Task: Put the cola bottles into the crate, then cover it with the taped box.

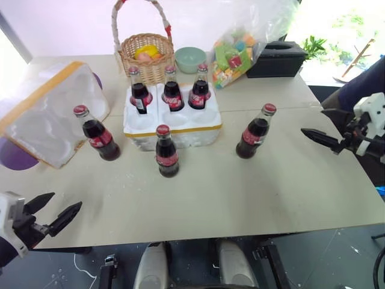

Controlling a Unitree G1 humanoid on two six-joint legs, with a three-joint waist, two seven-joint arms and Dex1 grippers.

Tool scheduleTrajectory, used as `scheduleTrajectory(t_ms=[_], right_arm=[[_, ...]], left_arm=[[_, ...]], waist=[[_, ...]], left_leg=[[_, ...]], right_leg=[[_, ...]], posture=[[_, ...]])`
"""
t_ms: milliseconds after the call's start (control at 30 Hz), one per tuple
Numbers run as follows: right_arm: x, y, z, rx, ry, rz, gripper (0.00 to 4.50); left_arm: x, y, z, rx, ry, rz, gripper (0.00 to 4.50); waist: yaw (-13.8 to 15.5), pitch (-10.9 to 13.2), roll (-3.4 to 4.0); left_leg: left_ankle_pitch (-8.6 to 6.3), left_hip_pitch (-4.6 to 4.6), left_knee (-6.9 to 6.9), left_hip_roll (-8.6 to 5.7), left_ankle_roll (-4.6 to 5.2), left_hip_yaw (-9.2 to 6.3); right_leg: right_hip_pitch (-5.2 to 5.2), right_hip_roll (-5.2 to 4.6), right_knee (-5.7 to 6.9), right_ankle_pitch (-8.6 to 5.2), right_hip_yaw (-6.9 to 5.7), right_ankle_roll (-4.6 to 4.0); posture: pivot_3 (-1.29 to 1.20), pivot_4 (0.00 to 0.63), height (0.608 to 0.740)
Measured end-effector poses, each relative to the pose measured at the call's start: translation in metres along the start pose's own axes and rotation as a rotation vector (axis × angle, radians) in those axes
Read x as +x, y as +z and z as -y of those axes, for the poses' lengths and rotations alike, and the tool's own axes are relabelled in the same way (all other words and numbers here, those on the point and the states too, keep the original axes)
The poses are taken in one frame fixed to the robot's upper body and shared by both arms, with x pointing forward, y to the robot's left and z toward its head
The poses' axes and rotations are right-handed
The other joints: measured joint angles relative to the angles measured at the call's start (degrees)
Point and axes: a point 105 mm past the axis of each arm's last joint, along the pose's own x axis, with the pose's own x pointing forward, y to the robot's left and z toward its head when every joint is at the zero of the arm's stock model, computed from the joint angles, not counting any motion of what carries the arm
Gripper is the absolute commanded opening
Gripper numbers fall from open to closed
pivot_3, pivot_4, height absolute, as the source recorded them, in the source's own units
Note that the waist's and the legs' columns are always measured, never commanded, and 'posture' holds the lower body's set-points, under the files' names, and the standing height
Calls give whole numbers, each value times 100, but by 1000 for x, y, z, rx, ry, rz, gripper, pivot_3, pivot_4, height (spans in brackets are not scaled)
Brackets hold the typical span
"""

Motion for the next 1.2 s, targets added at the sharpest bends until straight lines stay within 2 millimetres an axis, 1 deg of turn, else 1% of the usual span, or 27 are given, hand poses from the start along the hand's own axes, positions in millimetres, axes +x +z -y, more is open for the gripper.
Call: scheduleTrajectory(t_ms=[267, 500, 600, 667, 700, 800, 867, 900, 933, 967, 1033, 1100, 1200], right_arm=[[0, -4, -2, 11, 2, -7, 4500], [0, -9, -6, 60, 18, -25, 4500], [0, -10, -8, 98, 36, -20, 4500], [0, -6, -8, 124, 49, -13, 4500], [-1, -1, -7, 138, 56, -9, 4500], [-9, 32, -10, 117, 122, 28, 4500], [-18, 61, -22, 91, 206, 55, 4500], [-23, 71, -28, 91, 243, 62, 4500], [-29, 86, -39, 91, 309, 77, 4500], [-34, 96, -51, 89, 368, 84, 4500], [-43, 112, -74, 83, 484, 98, 4500], [-51, 122, -95, 97, 581, 112, 4500], [-58, 134, -117, 118, 674, 134, 4500]], left_arm=[[4, -2, 1, -7, 2, -6, 4465], [8, 3, -2, -7, 10, 19, 4465], [13, 10, -3, -4, 6, 52, 4465], [17, 18, -3, 8, 6, 87, 4465], [20, 23, -5, 12, 7, 110, 4465], [33, 42, -8, 33, -3, 177, 4465], [44, 52, -9, 40, -25, 210, 4465], [50, 55, -9, 43, -39, 219, 4465], [59, 59, -11, 47, -52, 227, 4465], [67, 63, -12, 51, -64, 235, 4465], [80, 71, -12, 68, -88, 248, 4465], [93, 75, -13, 78, -110, 253, 4465], [112, 83, -12, 95, -141, 266, 4465]], waist=[[-2, 0, 0], [0, 0, 0], [4, 0, 0], [3, 1, 2], [6, 5, 9], [25, 7, 20], [28, 6, 24], [34, 7, 26], [40, 6, 29], [47, 6, 28], [52, 3, 23], [46, 1, 19], [41, 1, 18]], left_leg=[[0, 0, 0, 0, 0, 0], [0, 0, 0, 0, 1, 0], [0, 0, 0, 0, 1, -1], [1, 0, 1, 0, 1, 0], [1, 0, 3, 0, 1, 1], [1, 0, 2, -1, 1, -1], [0, 0, -2, 1, 2, -2], [0, 0, -1, 1, 3, -2], [0, -1, -2, 1, 3, -2], [0, 0, -1, 1, 3, -4], [0, 0, 0, 1, 3, -3], [-1, 0, 4, 0, 2, 0], [0, 0, 8, 0, 3, 1]], right_leg=[[0, 1, 1, 2, 0, -3], [0, 1, 1, 6, 0, -10], [1, 1, 1, 6, 0, -10], [1, 1, 2, 7, 0, -10], [2, 1, 2, 7, 1, -11], [1, 4, 7, 7, 0, -11], [0, 7, 7, 7, 0, -11], [2, 6, 7, 7, 0, -11], [0, 7, 7, 7, 0, -11], [2, 8, 8, 7, -1, -11], [3, 7, 6, 7, -1, -11], [6, 3, 5, 9, 0, -10], [7, 3, 7, 10, 0, -9]], posture=[[0, 150, 740], [0, 150, 740], [0, 150, 740], [0, 150, 740], [0, 150, 740], [0, 150, 740], [0, 150, 740], [0, 150, 740], [0, 150, 740], [0, 150, 740], [0, 150, 740], [0, 150, 740], [0, 150, 740]])
